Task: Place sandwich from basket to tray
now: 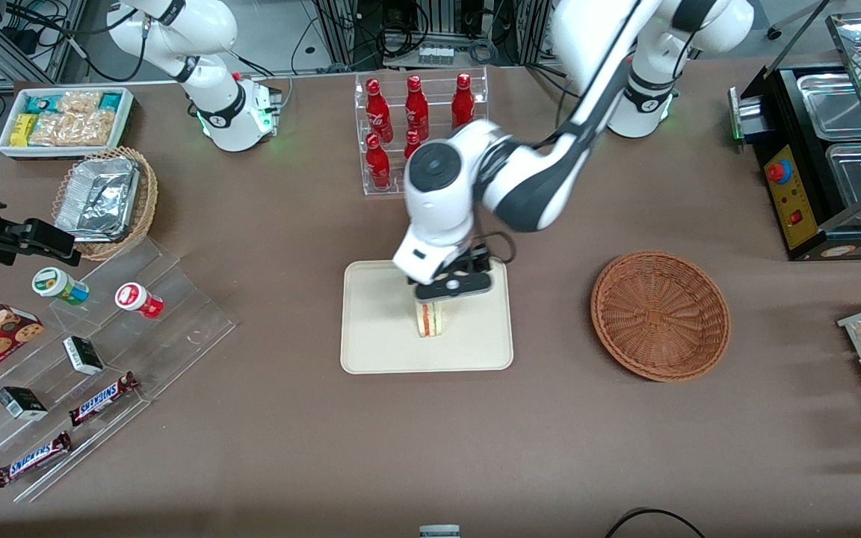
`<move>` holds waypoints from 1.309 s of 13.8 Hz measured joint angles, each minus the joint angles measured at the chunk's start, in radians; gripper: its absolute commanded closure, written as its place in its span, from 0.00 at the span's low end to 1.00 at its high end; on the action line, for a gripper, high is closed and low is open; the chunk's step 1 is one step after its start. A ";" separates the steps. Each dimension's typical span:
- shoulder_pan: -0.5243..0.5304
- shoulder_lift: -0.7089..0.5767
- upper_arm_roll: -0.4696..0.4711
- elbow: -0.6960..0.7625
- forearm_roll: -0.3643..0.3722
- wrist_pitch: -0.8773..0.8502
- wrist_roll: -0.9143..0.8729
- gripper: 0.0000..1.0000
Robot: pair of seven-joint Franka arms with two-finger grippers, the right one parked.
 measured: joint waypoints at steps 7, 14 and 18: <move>0.207 -0.255 0.005 -0.003 -0.008 -0.311 0.108 0.01; 0.481 -0.396 0.009 -0.028 -0.053 -0.503 0.505 0.01; 0.670 -0.523 0.011 -0.136 -0.105 -0.536 0.808 0.01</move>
